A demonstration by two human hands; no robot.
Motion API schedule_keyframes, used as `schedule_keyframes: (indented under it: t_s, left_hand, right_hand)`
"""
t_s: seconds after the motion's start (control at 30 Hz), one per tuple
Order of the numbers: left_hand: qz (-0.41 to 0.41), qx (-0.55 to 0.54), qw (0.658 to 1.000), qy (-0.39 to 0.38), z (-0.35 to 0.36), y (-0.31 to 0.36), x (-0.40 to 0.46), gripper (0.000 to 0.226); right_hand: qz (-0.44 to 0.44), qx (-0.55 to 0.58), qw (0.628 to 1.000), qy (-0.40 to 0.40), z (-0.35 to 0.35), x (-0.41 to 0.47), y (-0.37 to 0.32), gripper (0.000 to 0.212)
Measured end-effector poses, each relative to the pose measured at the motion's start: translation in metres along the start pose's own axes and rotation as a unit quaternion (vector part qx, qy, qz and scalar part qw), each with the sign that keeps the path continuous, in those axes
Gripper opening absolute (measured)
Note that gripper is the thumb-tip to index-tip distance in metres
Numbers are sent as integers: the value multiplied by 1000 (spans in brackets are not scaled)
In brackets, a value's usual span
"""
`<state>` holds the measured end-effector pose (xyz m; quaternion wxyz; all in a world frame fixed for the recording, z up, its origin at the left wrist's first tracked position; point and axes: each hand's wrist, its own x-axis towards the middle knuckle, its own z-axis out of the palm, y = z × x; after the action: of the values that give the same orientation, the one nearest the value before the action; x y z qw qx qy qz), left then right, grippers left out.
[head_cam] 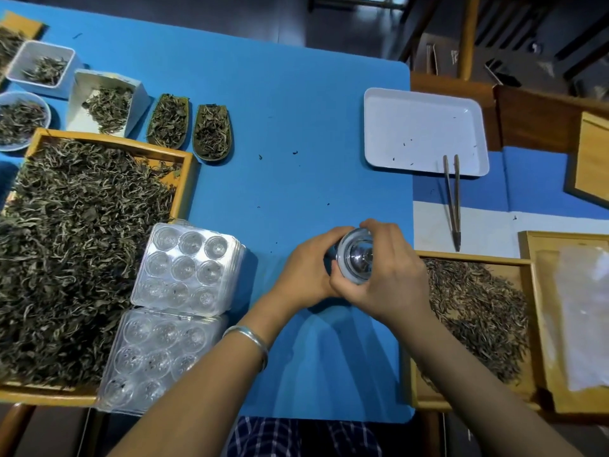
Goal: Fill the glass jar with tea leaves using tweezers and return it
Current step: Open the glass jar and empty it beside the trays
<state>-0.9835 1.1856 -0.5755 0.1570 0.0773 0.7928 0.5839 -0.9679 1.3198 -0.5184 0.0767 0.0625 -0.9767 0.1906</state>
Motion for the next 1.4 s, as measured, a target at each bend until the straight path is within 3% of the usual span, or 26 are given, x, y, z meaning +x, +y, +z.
schedule_keyframes:
  t_s: [0.77,0.97,1.07,1.13,1.17,1.27,1.33,1.4]
  left_hand:
    - [-2,54,999,2,2,-1,2,56]
    - [-3,72,997,-7,3,-3,3,56]
    - [5,86,996,2,2,-4,4,60]
    - [18,99,995,-1,3,-6,5,72]
    - [21,103,994,0,4,-7,5,77]
    - [32,96,995,9,4,-8,5,80]
    - [38,88,995,12,4,-9,4,80]
    - [38,90,995,11,4,-8,4,80]
  right_hand:
    - [-90,1,996,-12,-8,10,6,54]
    - [-71,67,995,-29,-18,17,4,46]
    - [10,156,987,-39,-22,22,6,39]
    - [95,271,957,-46,-24,30,15,35]
    - [145,350,924,-60,-23,33,22,37]
    - [268,557,784,-58,-16,40,45,41]
    - [347,573,742,-26,-5,43,61,45]
    - [417,548,725,-7,8,45,75,49]
